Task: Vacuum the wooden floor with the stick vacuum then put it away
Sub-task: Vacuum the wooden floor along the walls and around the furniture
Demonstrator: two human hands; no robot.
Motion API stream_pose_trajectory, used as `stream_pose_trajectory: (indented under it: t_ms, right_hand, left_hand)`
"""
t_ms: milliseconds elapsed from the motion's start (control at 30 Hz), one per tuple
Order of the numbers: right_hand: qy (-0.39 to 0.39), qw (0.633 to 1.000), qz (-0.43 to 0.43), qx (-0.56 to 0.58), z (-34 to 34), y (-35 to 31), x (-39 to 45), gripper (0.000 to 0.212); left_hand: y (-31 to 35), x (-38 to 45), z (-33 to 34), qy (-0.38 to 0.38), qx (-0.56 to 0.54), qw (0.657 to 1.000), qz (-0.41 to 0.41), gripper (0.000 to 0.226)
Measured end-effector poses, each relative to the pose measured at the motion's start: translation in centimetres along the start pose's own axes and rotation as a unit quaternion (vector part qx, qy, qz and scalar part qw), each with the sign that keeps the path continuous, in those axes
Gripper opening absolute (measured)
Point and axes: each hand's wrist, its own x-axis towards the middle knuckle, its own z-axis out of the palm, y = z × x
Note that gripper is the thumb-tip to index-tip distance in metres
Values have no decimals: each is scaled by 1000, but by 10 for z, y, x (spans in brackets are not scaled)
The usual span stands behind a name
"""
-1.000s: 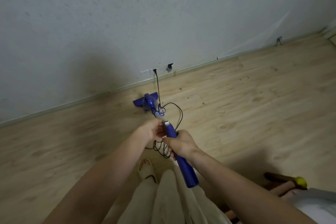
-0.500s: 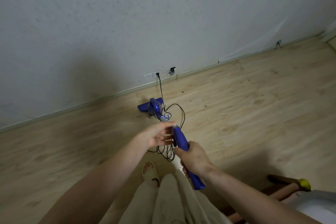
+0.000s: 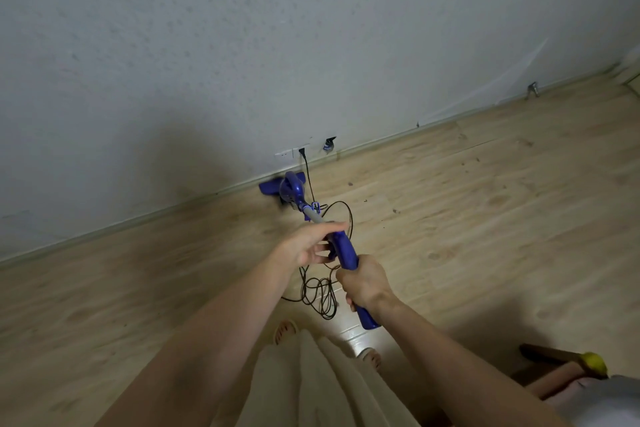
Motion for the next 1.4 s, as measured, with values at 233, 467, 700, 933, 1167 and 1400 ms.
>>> stream_pose_trajectory:
  t_ms: [233, 467, 700, 933, 1167, 1400]
  right_hand:
    - [-18, 999, 10, -31, -55, 19, -21, 11]
    - [-68, 996, 28, -55, -103, 15, -42, 19]
    - [-51, 998, 25, -7, -83, -7, -7, 17]
    - [-42, 999, 4, 8, -59, -38, 34, 14]
    - [-12, 999, 16, -37, -59, -31, 26, 8]
    - [-31, 999, 30, -19, -59, -14, -10, 10]
  left_hand:
    - [-10, -5, 49, -42, -7, 999, -10, 29]
    - [-15, -21, 80, -90, -23, 995, -23, 27]
    - [8, -4, 65, -37, -42, 998, 9, 31]
    - [41, 11, 42, 5, -45, 999, 28, 36]
    - [39, 10, 46, -6, -17, 1000, 22, 26]
    - [14, -2, 48, -24, 22, 999, 13, 21]
